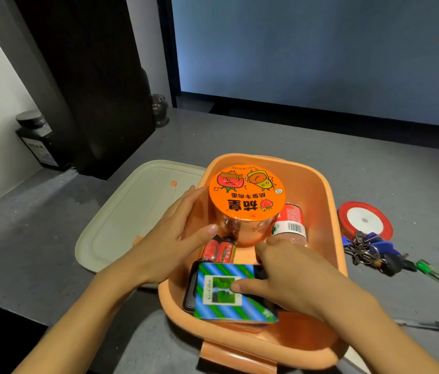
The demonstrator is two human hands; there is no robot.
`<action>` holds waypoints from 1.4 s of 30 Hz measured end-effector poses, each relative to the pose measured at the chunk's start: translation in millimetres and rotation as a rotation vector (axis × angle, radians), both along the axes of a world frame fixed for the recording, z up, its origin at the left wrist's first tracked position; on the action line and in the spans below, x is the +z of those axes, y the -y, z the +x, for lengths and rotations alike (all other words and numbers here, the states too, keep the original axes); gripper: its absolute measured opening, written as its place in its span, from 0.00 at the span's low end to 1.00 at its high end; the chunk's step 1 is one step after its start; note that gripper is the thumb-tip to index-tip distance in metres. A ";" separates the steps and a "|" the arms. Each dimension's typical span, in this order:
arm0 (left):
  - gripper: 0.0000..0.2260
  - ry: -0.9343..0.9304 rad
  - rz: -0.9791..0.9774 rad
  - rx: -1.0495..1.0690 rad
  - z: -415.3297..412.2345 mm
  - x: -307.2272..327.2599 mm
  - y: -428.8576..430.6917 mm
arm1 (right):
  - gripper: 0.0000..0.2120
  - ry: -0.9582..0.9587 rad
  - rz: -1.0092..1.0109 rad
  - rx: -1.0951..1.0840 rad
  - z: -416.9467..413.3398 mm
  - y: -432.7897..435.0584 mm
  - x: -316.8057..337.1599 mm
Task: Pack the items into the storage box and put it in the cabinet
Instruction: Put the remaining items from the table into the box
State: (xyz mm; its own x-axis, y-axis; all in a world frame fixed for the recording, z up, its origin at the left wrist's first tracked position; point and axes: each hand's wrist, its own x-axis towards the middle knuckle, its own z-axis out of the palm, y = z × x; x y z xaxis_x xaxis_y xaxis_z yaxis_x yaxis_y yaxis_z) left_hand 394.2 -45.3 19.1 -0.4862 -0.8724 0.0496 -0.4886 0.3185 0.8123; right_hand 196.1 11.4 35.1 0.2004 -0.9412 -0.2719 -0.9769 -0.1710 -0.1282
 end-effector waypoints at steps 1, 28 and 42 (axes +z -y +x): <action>0.25 -0.002 0.002 -0.001 -0.3 -0.1 -0.2 | 0.27 -0.028 -0.069 0.048 1.9 0.1 -1.1; 0.32 0.244 -0.407 -0.394 -126.2 26.4 -53.3 | 0.26 0.378 -0.454 -0.531 -198.7 -60.0 -9.1; 0.35 0.395 -0.209 -0.465 -321.8 -51.7 -115.3 | 0.42 0.171 -0.193 -1.028 -382.1 -124.5 -79.4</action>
